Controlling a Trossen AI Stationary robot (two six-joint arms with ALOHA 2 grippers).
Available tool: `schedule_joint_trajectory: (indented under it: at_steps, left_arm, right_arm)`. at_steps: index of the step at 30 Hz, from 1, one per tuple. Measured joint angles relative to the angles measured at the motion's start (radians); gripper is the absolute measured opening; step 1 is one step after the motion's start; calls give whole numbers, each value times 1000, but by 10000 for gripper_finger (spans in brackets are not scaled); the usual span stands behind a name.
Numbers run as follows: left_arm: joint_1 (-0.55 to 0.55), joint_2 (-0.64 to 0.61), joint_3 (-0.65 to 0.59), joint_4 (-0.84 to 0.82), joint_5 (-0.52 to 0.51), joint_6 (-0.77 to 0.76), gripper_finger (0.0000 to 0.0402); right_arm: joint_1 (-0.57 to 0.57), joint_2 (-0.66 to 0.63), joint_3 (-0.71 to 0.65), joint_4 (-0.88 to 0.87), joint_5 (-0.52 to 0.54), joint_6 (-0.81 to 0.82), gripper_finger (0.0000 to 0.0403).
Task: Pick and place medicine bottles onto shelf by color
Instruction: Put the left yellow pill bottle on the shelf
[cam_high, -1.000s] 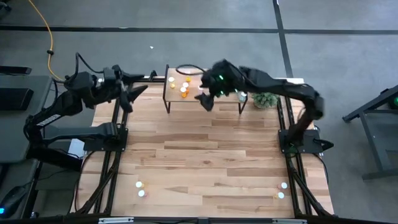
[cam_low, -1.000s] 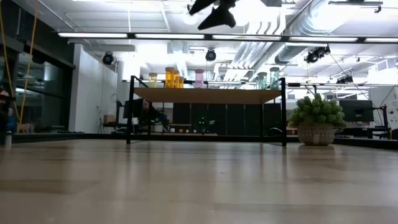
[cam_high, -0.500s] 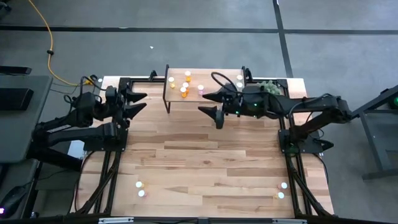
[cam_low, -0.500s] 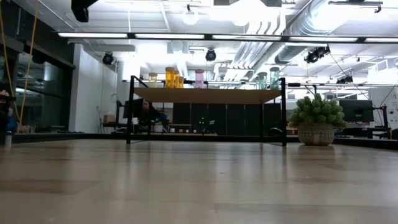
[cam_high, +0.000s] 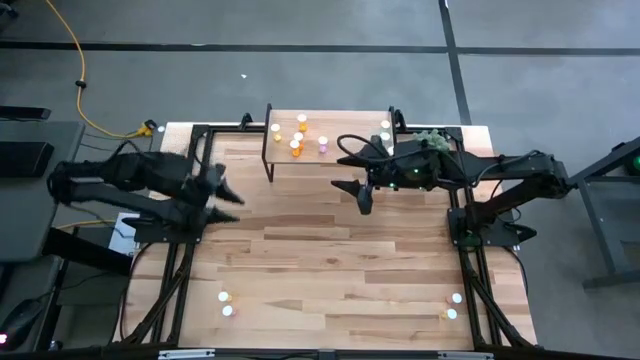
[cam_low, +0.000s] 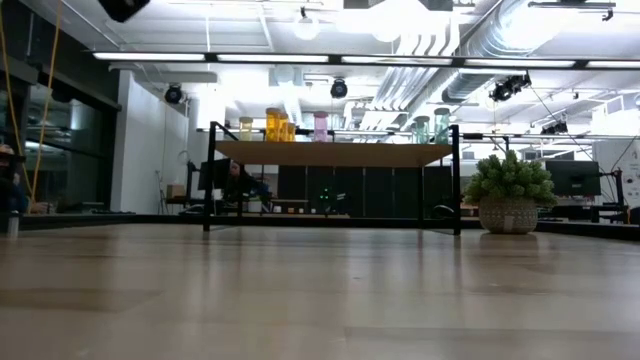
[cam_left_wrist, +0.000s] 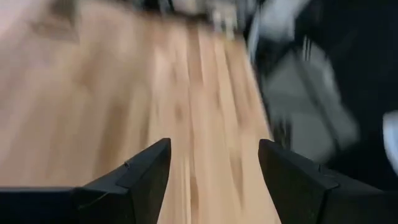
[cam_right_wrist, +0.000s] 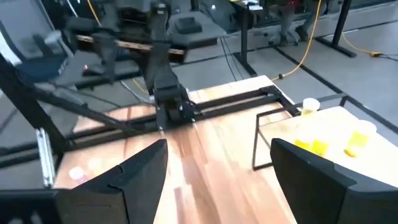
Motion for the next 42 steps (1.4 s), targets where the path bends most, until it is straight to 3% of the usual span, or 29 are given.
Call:
schedule_joint_trajectory:
  at_steps: [7, 10, 14, 20, 25, 30, 42]
  left_arm:
    - [-347, 209, 106, -368, -58, -8, 232]
    - [-499, 271, 99, -385, -66, -6, 232]
    - [-667, 360, 99, -371, -187, 7, 232]
    - [-850, 504, 99, -341, -290, -56, 232]
    - [-925, 609, 99, -209, -279, -27, 232]
    - [-929, 694, 83, -193, -302, -8, 232]
    - [-930, 705, -40, -51, -269, 31, 232]
  right_arm:
    - [-1, 0, 0, -78, 0, -28, 275]
    - [-5, 0, 0, -102, 0, -19, 275]
    - [-5, 0, 0, -125, -1, 1, 275]
    - [-5, 0, 0, -132, -1, 27, 275]
    - [-5, 1, 0, -132, 0, 30, 275]
    - [-5, 1, 0, -131, 21, 32, 275]
    - [-5, 1, 0, -131, 29, 32, 275]
